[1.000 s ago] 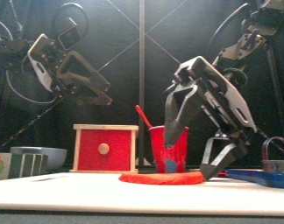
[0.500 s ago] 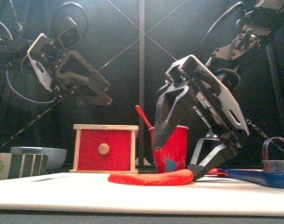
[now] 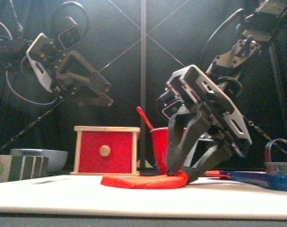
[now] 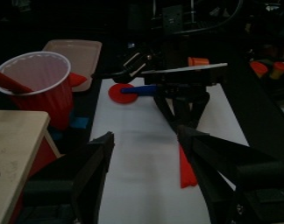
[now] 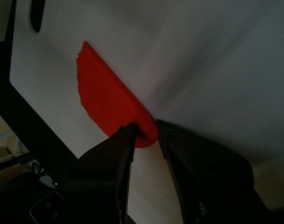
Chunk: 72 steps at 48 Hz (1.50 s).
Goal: Place bottom half of dough on plate
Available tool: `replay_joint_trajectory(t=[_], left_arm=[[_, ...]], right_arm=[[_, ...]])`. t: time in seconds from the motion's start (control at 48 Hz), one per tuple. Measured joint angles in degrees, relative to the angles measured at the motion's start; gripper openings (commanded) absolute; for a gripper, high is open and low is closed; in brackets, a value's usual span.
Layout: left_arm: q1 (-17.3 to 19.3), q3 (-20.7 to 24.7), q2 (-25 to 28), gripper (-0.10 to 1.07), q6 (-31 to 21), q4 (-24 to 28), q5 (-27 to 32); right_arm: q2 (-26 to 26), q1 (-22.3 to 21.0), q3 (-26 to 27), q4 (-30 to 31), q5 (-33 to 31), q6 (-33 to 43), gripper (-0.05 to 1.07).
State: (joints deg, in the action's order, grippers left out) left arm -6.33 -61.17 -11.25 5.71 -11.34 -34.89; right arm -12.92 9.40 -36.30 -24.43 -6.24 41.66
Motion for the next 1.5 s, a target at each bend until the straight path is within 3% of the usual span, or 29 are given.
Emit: replay_joint_trajectory(t=[0.375,0.708,0.854,1.062,1.333,1.5], left_arm=[[-0.09,-0.09,0.0,0.93,0.0,-0.09,0.0],[-0.09,-0.09,0.0,0.93,0.0,-0.09,0.0],[-0.09,-0.18,0.0,0.93,0.0,-0.09,0.0],[-0.09,-0.18,0.0,0.93,0.0,0.0,0.0],[-0.09,-0.18,0.0,0.93,0.0,0.0,0.0],[0.09,-0.09,0.0,0.93,0.0,-0.09,0.0]], right_arm=[[2.2,-0.09,-0.35,6.24,-1.32,0.0,0.61],[10.9,-2.55,-2.81,12.66,-2.37,0.0,0.6],[17.23,-4.39,-4.39,15.64,-2.81,0.0,0.6],[28.65,-10.55,-8.26,18.46,-7.21,-0.09,0.6],[45.88,-22.85,-15.29,25.84,-20.57,-0.44,0.6],[52.82,-29.79,-20.04,27.42,-26.81,-0.53,0.6]])
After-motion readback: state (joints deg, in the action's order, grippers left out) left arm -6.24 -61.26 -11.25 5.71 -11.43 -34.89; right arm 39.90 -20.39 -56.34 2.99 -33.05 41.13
